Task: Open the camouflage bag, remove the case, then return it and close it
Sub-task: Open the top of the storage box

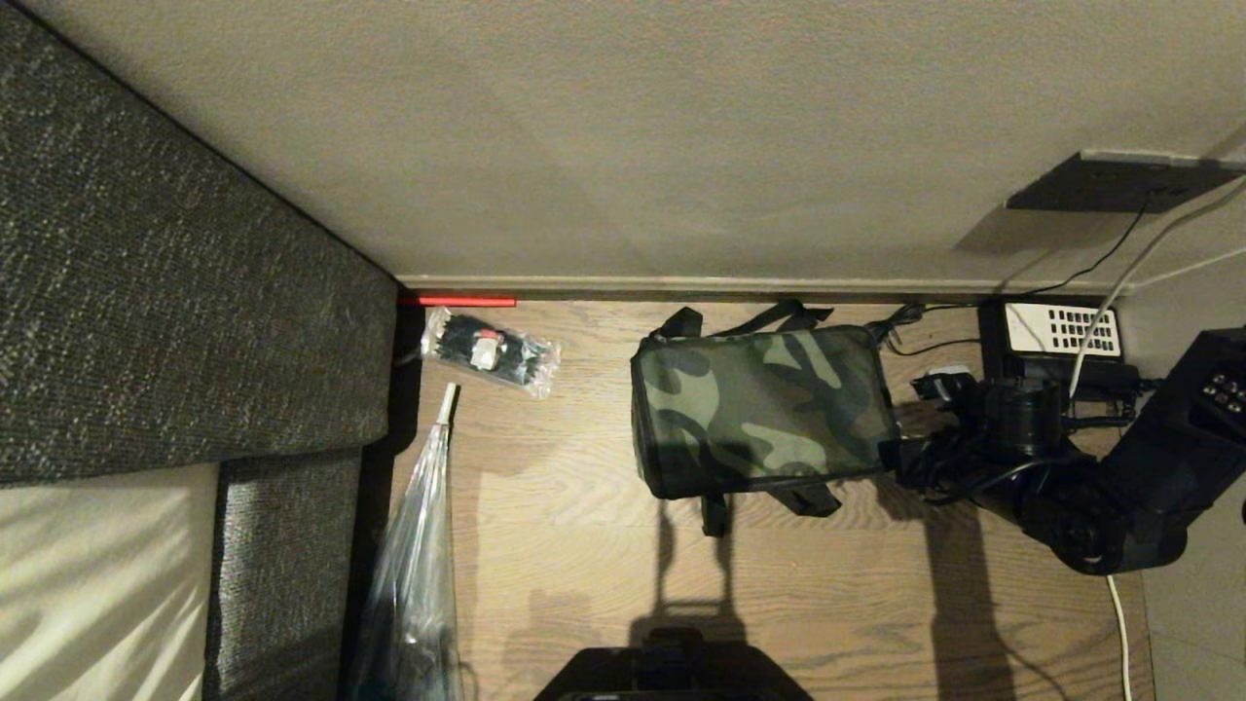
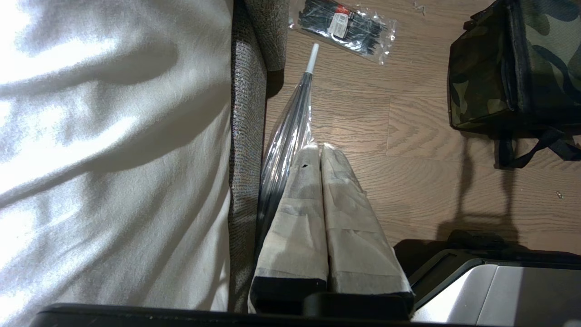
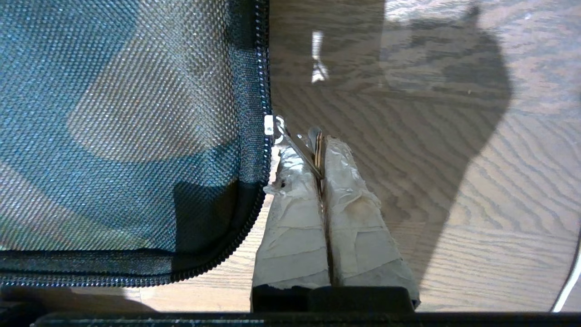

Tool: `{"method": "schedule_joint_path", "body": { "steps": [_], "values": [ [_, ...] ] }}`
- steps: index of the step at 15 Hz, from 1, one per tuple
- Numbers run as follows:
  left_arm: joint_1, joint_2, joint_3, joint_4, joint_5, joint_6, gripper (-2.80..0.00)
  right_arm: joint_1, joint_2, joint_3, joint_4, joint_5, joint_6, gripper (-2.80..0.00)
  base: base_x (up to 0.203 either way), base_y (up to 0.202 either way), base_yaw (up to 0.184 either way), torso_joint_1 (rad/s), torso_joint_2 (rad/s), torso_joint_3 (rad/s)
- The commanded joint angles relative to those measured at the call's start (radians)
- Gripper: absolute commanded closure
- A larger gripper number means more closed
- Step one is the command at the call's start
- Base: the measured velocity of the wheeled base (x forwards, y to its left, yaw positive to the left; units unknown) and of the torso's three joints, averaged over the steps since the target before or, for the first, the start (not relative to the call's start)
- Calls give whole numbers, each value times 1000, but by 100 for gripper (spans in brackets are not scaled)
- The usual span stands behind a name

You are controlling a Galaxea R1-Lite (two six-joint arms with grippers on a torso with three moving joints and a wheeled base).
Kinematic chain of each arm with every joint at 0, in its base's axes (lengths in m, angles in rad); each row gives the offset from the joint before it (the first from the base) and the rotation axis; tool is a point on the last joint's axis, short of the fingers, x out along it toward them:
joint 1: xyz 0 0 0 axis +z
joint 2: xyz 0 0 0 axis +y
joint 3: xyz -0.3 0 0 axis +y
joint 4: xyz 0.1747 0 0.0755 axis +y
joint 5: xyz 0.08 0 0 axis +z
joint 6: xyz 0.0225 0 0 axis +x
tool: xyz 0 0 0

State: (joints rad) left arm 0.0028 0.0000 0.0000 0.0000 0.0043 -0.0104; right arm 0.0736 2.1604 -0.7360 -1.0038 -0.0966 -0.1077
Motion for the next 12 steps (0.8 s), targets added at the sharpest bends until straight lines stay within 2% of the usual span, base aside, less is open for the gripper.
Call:
{"method": "schedule_joint_path", "body": {
  "steps": [1, 12],
  "values": [
    [0, 0, 0, 0, 0, 0, 0, 2, -8, -10, -6, 4, -1, 0, 0, 0, 0, 0, 0, 0],
    [0, 0, 0, 0, 0, 0, 0, 8, -10, -31, -7, 18, 25, 0, 0, 0, 0, 0, 0, 0]
  ]
}}
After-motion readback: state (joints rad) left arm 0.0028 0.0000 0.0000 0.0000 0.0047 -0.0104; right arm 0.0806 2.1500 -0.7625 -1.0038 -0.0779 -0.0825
